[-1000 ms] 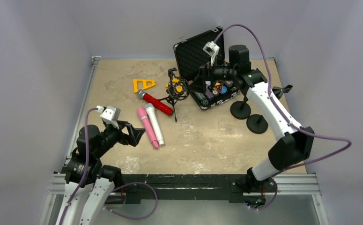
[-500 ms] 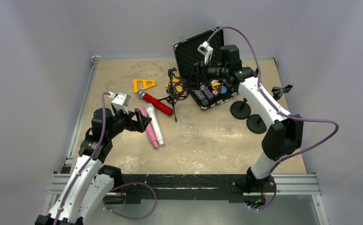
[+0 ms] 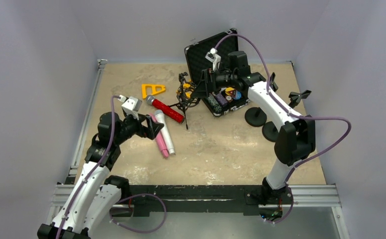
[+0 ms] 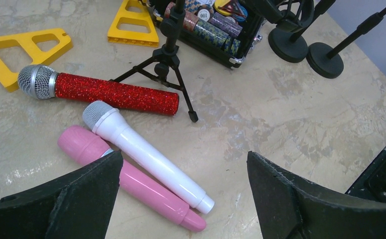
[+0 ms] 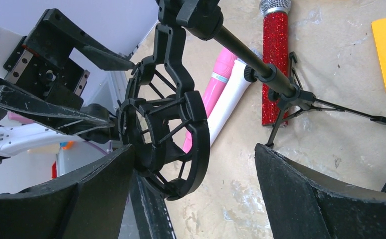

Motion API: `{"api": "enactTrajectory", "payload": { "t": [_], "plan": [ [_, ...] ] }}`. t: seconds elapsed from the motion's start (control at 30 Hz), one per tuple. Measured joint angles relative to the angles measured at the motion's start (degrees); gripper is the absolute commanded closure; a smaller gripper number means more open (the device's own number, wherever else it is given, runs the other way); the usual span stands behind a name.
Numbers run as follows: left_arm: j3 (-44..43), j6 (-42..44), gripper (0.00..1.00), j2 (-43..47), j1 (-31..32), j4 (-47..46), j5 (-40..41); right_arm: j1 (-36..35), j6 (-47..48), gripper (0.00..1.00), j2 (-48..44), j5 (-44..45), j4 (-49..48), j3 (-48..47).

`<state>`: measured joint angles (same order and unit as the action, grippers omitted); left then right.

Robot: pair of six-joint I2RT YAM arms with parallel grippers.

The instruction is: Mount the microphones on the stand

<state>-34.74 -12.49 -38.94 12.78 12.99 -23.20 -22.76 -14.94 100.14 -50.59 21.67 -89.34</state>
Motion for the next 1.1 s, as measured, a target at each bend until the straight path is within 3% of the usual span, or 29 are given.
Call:
{"api": "enactTrajectory", "payload": {
  "t": [0.53,0.8,1.1],
  "plan": [
    [1.0,0.1,0.03,-0.2,0.0,-2.8,-4.5,-0.1,-0.9,0.37,2.2,-0.1,0.1,-2.8],
    [3.2,0.0,0.03,0.3,0.0,-6.7,-9.9,0.5,0.6,0.64,1.0,-1.5,1.3,-2.9],
    [3.8,0.1,0.03,2.1,0.0,-8.7,-13.2,2.7,3.9,0.66,0.6,-3.6,6.6,-3.8]
  ]
}}
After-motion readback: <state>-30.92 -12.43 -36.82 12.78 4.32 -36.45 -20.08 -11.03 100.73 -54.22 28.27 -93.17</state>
